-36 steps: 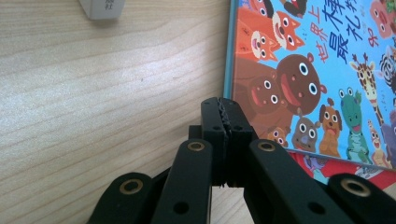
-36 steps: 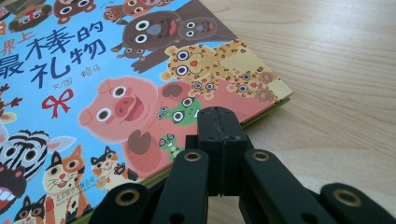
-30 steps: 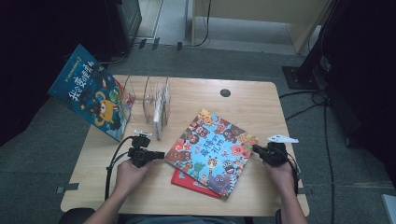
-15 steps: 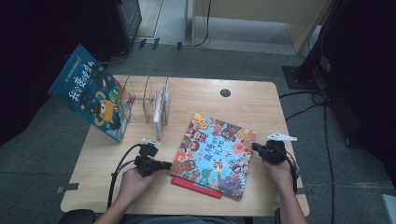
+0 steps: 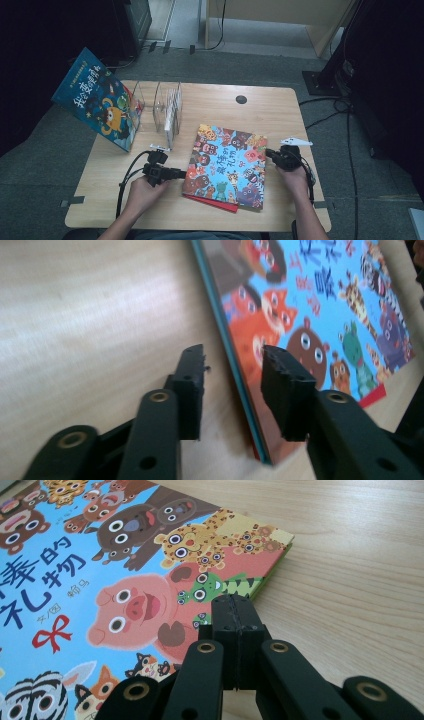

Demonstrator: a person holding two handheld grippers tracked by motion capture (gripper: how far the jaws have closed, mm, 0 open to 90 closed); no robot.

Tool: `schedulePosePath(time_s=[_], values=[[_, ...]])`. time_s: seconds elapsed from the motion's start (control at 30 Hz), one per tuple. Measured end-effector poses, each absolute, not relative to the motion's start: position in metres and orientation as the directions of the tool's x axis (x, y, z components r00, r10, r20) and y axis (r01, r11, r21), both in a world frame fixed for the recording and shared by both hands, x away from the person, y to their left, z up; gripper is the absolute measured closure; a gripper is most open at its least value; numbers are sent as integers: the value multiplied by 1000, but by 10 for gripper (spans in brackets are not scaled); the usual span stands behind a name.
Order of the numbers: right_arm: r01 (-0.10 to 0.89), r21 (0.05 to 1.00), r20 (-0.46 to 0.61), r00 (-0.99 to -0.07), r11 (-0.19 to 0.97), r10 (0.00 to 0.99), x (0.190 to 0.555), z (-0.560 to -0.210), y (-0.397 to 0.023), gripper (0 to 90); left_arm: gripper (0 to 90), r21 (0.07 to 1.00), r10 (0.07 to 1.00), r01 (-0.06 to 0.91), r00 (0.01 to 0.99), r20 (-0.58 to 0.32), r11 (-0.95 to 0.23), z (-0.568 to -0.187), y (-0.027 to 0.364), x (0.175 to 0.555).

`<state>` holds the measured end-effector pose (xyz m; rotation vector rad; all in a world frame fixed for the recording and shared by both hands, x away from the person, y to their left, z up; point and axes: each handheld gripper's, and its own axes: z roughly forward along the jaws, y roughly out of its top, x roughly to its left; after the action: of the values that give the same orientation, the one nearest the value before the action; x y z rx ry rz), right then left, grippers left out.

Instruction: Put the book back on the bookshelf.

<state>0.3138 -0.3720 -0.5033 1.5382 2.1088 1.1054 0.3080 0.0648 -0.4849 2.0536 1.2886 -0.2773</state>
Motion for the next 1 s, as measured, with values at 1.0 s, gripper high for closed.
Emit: schedulePosePath(time_s=[1.0], values=[[694, 702, 190, -397, 158, 898, 295, -502, -366, 900, 342, 451, 698, 839, 518, -494, -304, -491, 44, 338]])
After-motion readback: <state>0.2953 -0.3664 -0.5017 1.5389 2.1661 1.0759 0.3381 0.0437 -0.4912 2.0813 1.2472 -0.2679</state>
